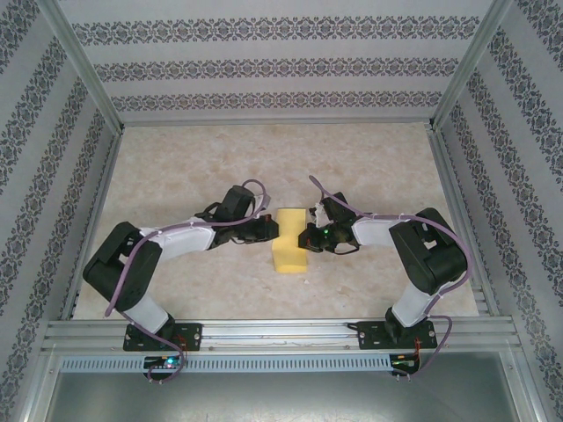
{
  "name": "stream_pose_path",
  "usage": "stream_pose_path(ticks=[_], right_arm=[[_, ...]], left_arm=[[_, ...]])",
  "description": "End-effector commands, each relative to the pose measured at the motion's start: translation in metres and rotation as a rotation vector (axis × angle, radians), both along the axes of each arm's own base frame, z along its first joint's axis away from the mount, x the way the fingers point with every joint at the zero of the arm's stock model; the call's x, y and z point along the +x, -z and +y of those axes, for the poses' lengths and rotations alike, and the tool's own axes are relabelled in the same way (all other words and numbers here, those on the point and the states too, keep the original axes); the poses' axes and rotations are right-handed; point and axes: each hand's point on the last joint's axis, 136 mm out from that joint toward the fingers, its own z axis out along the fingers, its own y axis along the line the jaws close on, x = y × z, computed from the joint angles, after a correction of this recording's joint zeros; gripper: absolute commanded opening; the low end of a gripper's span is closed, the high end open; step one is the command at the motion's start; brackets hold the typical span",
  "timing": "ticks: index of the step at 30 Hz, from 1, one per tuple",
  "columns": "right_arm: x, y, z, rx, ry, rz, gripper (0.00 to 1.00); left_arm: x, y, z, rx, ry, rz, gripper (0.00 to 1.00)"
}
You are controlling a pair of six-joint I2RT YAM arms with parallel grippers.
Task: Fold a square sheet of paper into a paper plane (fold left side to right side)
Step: First fold the square sheet of paper in half at the center of the table, then hold the square sheet of paper at the center of the table.
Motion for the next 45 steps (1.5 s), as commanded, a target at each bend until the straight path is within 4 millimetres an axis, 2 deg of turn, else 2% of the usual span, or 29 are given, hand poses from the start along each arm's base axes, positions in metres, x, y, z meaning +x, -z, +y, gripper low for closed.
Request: stream_pose_path(ticks=[1, 7, 14, 20, 22, 29, 32, 39, 42, 45], right_arm=[[-0.036, 0.055, -0.042, -0.237, 0.032, 0.152, 0.00], [-0.037, 0.055, -0.041, -0.236, 0.026, 0.155, 0.00], [-0.036, 0.053, -0.039, -0.228, 0.022, 0.151, 0.00], [-0.034, 0.049, -0.034, -0.202, 0.015, 0.145, 0.00], [-0.030, 0.045, -0.030, -0.187, 0.011, 0.136, 0.00], [-0.027, 0.040, -0.025, -0.164, 0.004, 0.130, 0.00], [-0.021, 0.027, -0.018, -0.121, -0.001, 0.102, 0.00], [0.005, -0.029, 0.004, 0.026, -0.017, -0.036, 0.00], [0.013, -0.038, 0.017, 0.087, -0.025, -0.057, 0.00], [0.021, -0.038, 0.029, 0.120, -0.030, -0.061, 0.00]], left_arm=[[-0.002, 0.000, -0.026, -0.046, 0.065, 0.003, 0.00], [-0.005, 0.030, -0.033, -0.014, 0.075, 0.070, 0.00], [-0.012, 0.057, -0.022, 0.059, 0.055, 0.119, 0.00], [-0.017, 0.066, -0.017, 0.082, 0.049, 0.138, 0.00], [-0.025, 0.078, -0.011, 0.119, 0.044, 0.160, 0.00], [-0.032, 0.092, -0.004, 0.162, 0.037, 0.189, 0.00], [-0.034, 0.094, -0.003, 0.174, 0.039, 0.193, 0.00], [-0.033, 0.092, -0.004, 0.178, 0.042, 0.188, 0.00], [-0.032, 0.091, -0.005, 0.177, 0.044, 0.185, 0.00], [-0.032, 0.090, -0.006, 0.176, 0.047, 0.184, 0.00]])
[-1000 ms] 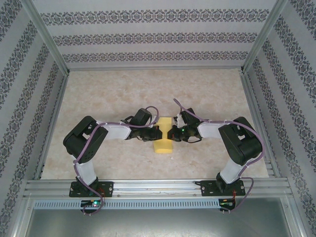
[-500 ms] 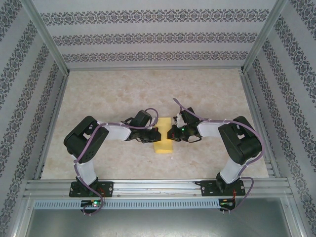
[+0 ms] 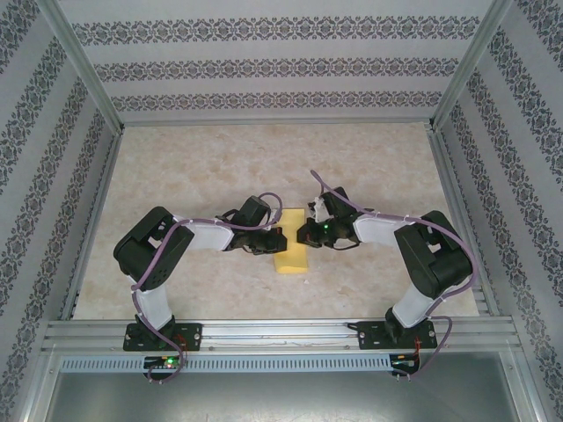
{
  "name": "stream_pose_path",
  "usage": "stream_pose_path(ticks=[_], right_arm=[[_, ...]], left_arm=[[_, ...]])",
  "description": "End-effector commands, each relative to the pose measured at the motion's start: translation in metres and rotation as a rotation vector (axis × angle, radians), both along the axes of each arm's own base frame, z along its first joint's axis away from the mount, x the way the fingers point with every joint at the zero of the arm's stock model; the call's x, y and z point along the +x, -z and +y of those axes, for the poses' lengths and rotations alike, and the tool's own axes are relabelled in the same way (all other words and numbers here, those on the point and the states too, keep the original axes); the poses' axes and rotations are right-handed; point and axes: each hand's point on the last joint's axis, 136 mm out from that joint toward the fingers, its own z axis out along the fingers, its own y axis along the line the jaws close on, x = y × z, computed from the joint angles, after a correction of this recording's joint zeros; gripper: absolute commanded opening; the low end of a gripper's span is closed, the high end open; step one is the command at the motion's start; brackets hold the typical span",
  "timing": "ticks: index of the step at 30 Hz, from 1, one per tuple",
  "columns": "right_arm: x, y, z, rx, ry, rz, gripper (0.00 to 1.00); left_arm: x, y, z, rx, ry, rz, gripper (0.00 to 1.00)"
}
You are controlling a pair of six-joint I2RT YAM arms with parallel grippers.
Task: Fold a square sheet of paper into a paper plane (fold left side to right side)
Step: Hold the square sheet of paper at the center of the table, then first fold the square sheet of paper in half at the center of the table.
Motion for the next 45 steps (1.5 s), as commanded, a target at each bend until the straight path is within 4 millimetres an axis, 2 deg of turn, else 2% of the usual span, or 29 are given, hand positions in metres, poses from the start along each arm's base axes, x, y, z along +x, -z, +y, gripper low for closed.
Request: stream_pose_path(ticks=[1, 11, 18, 22, 28, 38, 45], right_arm=[[0.014, -0.010, 0.021, 0.065, -0.016, -0.031, 0.00], [0.033, 0.011, 0.035, 0.047, -0.013, -0.019, 0.00], [0.026, 0.042, 0.016, -0.068, 0.041, 0.043, 0.00], [0.022, 0.056, 0.001, -0.124, 0.086, 0.080, 0.00], [0.021, 0.063, -0.013, -0.146, 0.116, 0.100, 0.00], [0.020, 0.068, -0.019, -0.159, 0.115, 0.108, 0.00], [0.020, 0.067, -0.019, -0.153, 0.109, 0.107, 0.00]], left_arm=[[-0.017, 0.024, 0.009, 0.088, 0.008, 0.058, 0.00], [-0.018, 0.025, 0.009, 0.091, 0.012, 0.057, 0.00], [-0.024, 0.024, 0.009, 0.082, 0.014, 0.068, 0.00], [-0.036, 0.024, 0.011, 0.076, 0.016, 0.092, 0.00], [-0.064, 0.030, 0.019, 0.083, 0.013, 0.133, 0.00], [-0.106, 0.035, 0.033, 0.121, 0.020, 0.190, 0.00], [-0.129, 0.037, 0.043, 0.143, 0.019, 0.217, 0.00]])
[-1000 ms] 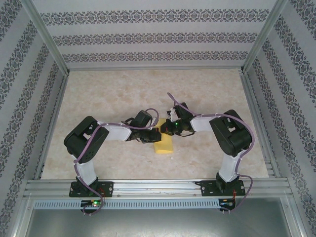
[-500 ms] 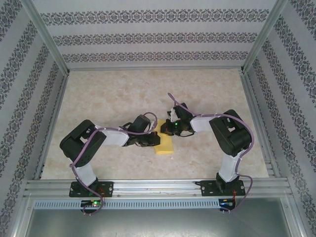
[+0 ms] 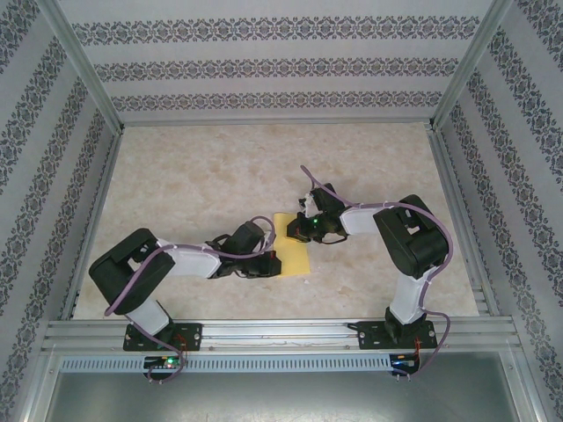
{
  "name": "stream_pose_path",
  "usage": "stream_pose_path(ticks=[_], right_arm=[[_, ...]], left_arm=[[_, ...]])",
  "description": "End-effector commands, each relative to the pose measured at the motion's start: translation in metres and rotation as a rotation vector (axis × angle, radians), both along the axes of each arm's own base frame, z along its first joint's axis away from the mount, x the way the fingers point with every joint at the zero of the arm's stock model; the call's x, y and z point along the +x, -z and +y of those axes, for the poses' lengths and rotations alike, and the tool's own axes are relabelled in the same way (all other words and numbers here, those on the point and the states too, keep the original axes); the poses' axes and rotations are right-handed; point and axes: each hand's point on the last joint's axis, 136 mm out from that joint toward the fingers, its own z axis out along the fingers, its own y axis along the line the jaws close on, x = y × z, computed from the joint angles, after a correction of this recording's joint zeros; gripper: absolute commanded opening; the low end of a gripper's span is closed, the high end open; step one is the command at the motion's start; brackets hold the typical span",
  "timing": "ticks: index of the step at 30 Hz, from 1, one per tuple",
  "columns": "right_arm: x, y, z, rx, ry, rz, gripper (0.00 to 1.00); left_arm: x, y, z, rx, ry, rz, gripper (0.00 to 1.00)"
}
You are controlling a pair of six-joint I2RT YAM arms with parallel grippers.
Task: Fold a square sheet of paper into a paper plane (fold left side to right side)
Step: First fold the square sheet of paper in half at the center of the table, then hold the square sheet of paper at the center of the table.
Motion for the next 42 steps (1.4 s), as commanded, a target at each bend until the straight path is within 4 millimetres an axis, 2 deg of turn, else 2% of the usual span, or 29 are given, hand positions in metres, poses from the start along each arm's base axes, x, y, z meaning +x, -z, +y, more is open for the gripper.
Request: stream_pose_path(ticks=[1, 4, 6, 11, 13, 15, 18, 23, 29, 36, 39, 42], right_arm=[[-0.007, 0.042, -0.038, -0.175, 0.071, 0.063, 0.00], [-0.008, 0.041, -0.036, -0.164, 0.060, 0.059, 0.00], [-0.008, 0.038, -0.034, -0.152, 0.051, 0.050, 0.00], [-0.010, 0.031, -0.031, -0.139, 0.035, 0.032, 0.00], [-0.010, 0.029, -0.030, -0.134, 0.032, 0.028, 0.00], [-0.011, 0.028, -0.029, -0.133, 0.029, 0.026, 0.00], [-0.012, 0.029, -0.028, -0.135, 0.027, 0.027, 0.00], [-0.015, 0.031, -0.028, -0.141, 0.024, 0.031, 0.00], [-0.016, 0.031, -0.026, -0.138, 0.021, 0.032, 0.00], [-0.012, 0.017, -0.018, -0.095, 0.017, 0.014, 0.00], [-0.003, -0.002, -0.009, -0.048, 0.011, -0.015, 0.00], [0.006, -0.032, -0.001, 0.003, 0.006, -0.065, 0.00]], left_arm=[[-0.055, 0.035, 0.032, 0.147, 0.021, 0.199, 0.00], [-0.055, 0.031, 0.034, 0.140, 0.013, 0.189, 0.00], [-0.050, 0.018, 0.029, 0.111, 0.012, 0.162, 0.00], [-0.017, -0.041, 0.016, 0.021, -0.004, 0.029, 0.00], [-0.003, -0.055, 0.019, 0.004, -0.026, -0.001, 0.00], [0.011, -0.060, 0.022, -0.005, -0.036, -0.021, 0.00], [0.030, -0.058, 0.018, -0.011, -0.029, -0.026, 0.00], [0.057, -0.047, -0.004, -0.022, 0.004, -0.029, 0.00], [0.076, -0.027, -0.020, -0.017, 0.019, -0.018, 0.00], [0.071, 0.004, -0.010, 0.049, -0.014, 0.037, 0.00], [0.063, 0.014, -0.003, 0.071, -0.029, 0.062, 0.00], [0.056, 0.021, 0.004, 0.099, -0.034, 0.078, 0.00]])
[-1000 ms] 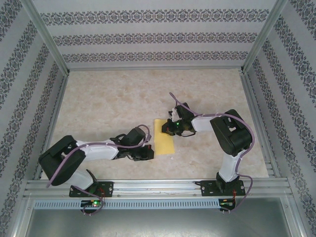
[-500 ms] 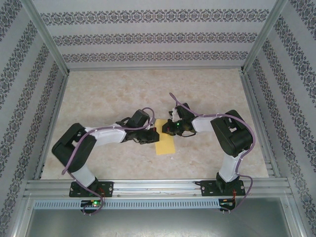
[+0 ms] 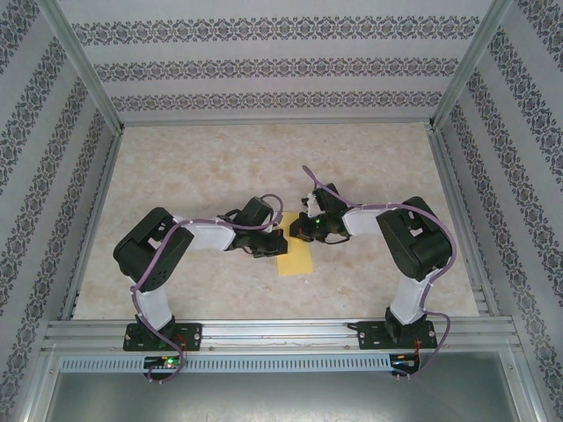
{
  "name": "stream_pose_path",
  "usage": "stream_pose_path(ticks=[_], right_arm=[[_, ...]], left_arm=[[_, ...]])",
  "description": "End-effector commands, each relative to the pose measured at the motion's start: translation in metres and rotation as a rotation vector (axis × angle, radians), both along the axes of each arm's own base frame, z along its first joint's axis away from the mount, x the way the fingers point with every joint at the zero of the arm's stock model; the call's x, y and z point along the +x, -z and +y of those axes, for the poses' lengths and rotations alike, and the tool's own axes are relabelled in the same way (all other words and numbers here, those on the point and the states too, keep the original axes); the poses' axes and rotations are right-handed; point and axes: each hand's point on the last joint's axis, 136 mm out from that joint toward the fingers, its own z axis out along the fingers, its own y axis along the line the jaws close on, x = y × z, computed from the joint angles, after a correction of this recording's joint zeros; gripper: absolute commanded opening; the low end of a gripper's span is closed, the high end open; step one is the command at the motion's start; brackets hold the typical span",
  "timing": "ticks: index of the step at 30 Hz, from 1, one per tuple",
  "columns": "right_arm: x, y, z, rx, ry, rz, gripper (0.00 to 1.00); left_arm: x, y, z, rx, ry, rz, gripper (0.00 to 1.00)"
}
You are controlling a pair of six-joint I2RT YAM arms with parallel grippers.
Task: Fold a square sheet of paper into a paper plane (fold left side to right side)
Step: Hold the square sheet of paper at the center of the table, then first fold the square sheet of paper in half at the center of the table.
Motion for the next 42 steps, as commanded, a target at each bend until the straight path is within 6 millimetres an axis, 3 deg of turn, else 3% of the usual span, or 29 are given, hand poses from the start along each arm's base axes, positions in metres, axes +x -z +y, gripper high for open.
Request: stream_pose_path(ticks=[1, 6, 15, 23, 30, 35, 42], right_arm=[[0.006, -0.035, 0.005, 0.029, 0.003, -0.049, 0.00], [-0.014, -0.052, -0.011, 0.017, 0.019, -0.085, 0.00], [-0.068, -0.035, -0.009, 0.039, 0.000, -0.006, 0.00], [-0.074, -0.012, 0.001, 0.009, -0.021, 0.035, 0.00], [-0.087, 0.017, -0.012, -0.072, -0.002, 0.107, 0.00], [-0.101, 0.035, -0.025, -0.138, 0.002, 0.161, 0.00], [-0.108, 0.042, -0.037, -0.209, -0.007, 0.176, 0.00]], left_arm=[[-0.011, 0.023, 0.018, 0.079, -0.029, 0.038, 0.00], [-0.012, 0.022, 0.019, 0.082, -0.030, 0.029, 0.00], [-0.011, 0.019, 0.019, 0.096, -0.010, 0.018, 0.00], [-0.011, 0.018, 0.018, 0.093, -0.007, 0.014, 0.00], [-0.010, 0.014, 0.016, 0.072, -0.011, 0.010, 0.00], [-0.003, -0.002, 0.007, 0.018, -0.018, -0.011, 0.00], [0.021, -0.034, 0.003, -0.101, -0.088, -0.061, 0.00]])
